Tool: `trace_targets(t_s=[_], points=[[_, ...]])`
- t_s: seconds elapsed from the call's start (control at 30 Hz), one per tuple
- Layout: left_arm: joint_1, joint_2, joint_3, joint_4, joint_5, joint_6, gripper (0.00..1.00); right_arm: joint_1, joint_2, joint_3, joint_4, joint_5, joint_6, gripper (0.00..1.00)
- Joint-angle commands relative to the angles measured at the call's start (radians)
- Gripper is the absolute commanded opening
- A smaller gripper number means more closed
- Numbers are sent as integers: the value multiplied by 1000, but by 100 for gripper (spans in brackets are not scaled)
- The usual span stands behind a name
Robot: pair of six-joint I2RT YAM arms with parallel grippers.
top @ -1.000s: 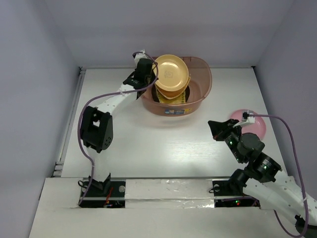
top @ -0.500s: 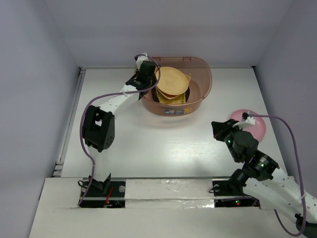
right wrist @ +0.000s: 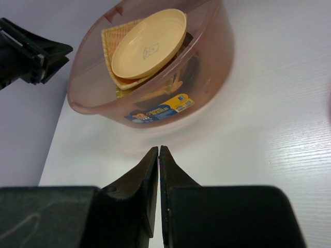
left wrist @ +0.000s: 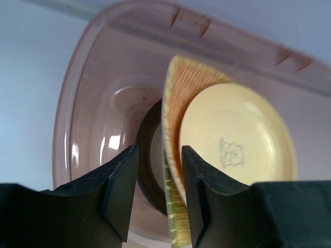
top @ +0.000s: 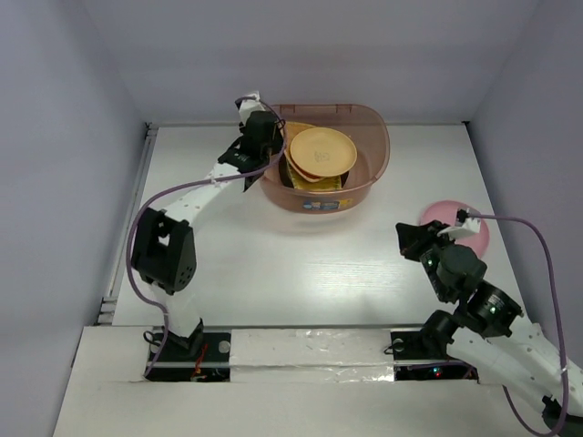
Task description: Place the plates into the plastic bin on the countertop
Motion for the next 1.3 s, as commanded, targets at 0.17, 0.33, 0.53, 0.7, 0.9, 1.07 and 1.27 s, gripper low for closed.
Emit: trace_targets(t_s=[0.17, 0.33, 0.53, 0.7, 0.9, 1.07, 1.27], points=[[-165, -230, -132, 229, -63, 39, 18, 6, -104, 147, -79, 107, -58, 6], [-430, -163, -114, 261, -75, 86, 0, 6, -181, 252, -129, 154, -103, 2], [-618, 110, 120, 186, -66, 108, 0, 6, -227, 371, -160, 124, -135, 1], [-655, 357, 390, 60, -11, 91, 19, 6, -225, 404, -194, 117, -145, 3], [-675, 528, 605, -16, 9, 91, 48, 6, -233, 395, -179, 98, -157, 6], [-675, 658, 736, -61, 0, 85, 53, 6, -196, 380, -165, 48, -160, 8], [-675, 802, 915, -133, -17, 100, 55, 6, -178, 369, -143, 2, -158, 8]])
